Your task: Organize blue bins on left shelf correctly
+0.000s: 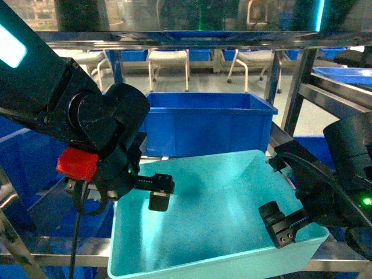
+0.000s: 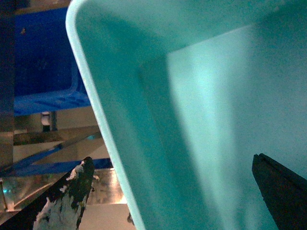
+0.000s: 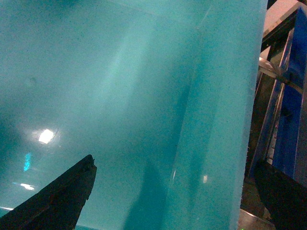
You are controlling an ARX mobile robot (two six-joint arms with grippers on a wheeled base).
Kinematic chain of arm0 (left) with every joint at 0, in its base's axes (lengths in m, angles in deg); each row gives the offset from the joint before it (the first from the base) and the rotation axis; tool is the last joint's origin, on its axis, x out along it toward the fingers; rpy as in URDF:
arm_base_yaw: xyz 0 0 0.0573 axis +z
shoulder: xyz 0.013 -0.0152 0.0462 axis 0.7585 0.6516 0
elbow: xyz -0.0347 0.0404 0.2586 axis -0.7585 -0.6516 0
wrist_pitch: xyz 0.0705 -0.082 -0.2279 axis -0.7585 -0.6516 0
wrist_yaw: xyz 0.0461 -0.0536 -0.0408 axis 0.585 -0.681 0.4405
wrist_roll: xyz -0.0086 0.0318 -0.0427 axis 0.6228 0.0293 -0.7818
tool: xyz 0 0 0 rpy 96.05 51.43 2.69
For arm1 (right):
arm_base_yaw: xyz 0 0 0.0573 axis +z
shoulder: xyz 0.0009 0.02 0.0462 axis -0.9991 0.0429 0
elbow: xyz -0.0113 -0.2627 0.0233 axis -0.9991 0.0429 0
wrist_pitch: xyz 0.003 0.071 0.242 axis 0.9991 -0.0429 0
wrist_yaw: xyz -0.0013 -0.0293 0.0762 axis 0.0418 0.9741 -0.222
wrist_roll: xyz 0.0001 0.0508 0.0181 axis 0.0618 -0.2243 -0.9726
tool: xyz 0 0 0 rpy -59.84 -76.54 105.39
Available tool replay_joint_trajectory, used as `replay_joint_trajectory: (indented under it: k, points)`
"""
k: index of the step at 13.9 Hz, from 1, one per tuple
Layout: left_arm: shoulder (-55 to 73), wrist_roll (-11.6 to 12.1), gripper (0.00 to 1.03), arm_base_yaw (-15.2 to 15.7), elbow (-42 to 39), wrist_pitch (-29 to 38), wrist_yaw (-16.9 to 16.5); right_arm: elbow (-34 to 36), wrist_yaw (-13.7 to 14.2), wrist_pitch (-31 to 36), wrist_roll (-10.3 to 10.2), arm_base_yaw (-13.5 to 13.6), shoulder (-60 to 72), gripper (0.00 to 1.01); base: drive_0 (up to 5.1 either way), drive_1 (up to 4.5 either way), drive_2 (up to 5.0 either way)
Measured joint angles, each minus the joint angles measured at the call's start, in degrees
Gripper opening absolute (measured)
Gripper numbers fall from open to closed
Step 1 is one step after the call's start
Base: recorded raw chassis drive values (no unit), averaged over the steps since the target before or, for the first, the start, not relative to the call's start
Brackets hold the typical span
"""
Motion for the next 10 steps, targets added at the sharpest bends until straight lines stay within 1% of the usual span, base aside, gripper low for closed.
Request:
replay_joint_trajectory:
  k: [3,4,5,6,7,8,10]
  points:
    - [-1.0,1.1,0.98,0.0,-1.6,5.0,2.8,0.1,0.0,2.2,-0.2,0.0,0.0,0.98,0.0,0.0,0.0]
    - [-2.3,2.1,0.98,-0.2,-3.1,7.7,4.0,0.5,0.1,4.7,-0.3,0.0,-0.2,0.98,0.0,0.0,0.0]
    - [-3.8,2.3,0.98,-0.3,-4.4,9.5,4.9,1.2,0.2,7.2,-0.7,0.0,-0.7,0.98,0.0,0.0,0.0]
    - [-5.5,3.5,0.98,-0.6,-5.7,12.6,6.0,1.6,0.4,9.9,-0.9,-0.1,-1.2,0.98,0.0,0.0,0.0]
    - [-7.2,4.0,0.98,-0.7,-7.0,15.2,6.6,2.0,0.4,11.6,-1.0,-0.2,-1.9,0.98,0.0,0.0,0.0]
    - [-9.3,5.9,0.98,-1.4,-9.0,19.7,8.0,2.3,0.2,12.8,-1.2,-0.4,-2.6,0.98,0.0,0.0,0.0]
    - [-12.0,9.1,0.98,-2.1,-12.6,24.0,9.7,3.3,-0.9,13.7,-1.1,-0.3,-3.0,0.98,0.0,0.0,0.0]
